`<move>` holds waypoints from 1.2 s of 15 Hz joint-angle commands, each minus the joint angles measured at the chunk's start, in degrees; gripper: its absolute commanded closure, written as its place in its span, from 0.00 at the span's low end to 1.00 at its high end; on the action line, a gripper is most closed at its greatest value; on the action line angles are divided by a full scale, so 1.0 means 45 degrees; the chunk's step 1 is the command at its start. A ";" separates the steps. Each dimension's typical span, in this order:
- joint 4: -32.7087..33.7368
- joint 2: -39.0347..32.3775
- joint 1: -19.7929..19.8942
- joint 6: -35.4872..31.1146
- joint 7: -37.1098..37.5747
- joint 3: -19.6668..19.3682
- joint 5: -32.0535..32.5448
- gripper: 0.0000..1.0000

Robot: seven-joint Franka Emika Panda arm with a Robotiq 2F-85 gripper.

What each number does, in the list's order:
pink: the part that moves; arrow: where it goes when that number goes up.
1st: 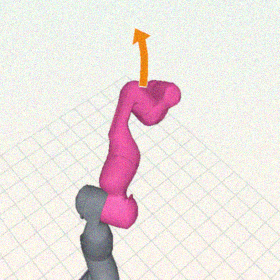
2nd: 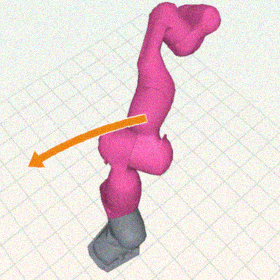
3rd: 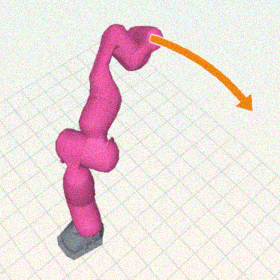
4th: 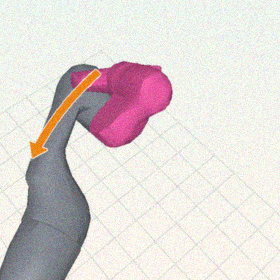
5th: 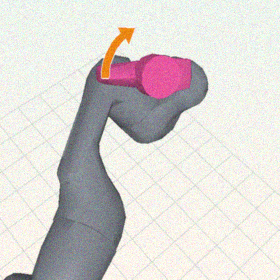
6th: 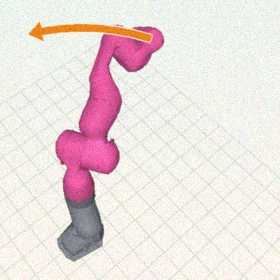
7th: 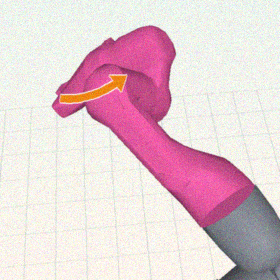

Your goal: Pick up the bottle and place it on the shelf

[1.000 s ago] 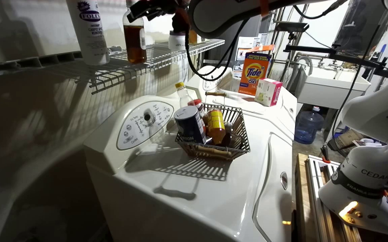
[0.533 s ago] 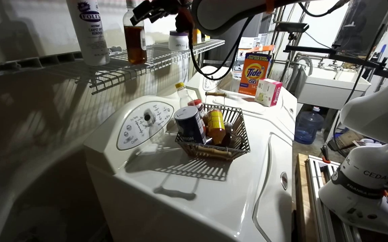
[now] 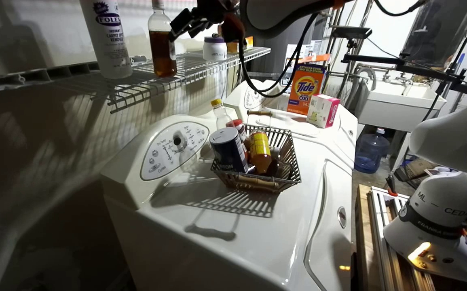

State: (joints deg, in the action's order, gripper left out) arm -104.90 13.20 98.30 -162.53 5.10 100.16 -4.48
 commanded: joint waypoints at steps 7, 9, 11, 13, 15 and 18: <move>-0.0493 -0.0975 -0.5020 0.2056 -0.0245 -0.4585 0.0496 0.00; -0.0475 -0.1235 -0.6614 0.2677 -0.0261 -0.6057 0.0741 0.00; -0.0523 -0.1261 -0.8605 0.3211 -0.0369 -0.7935 0.0631 0.00; -0.0775 -0.0333 -0.9213 0.3624 -0.1876 -0.8777 -0.1511 0.00; -0.1019 0.0075 -1.0236 0.4000 -0.2992 -0.9878 -0.2923 0.00; -0.1452 0.0977 -1.1215 0.4690 -0.4491 -1.1171 -0.4756 0.00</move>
State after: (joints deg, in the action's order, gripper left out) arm -108.46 11.76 51.70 -144.44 -8.98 55.51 -18.07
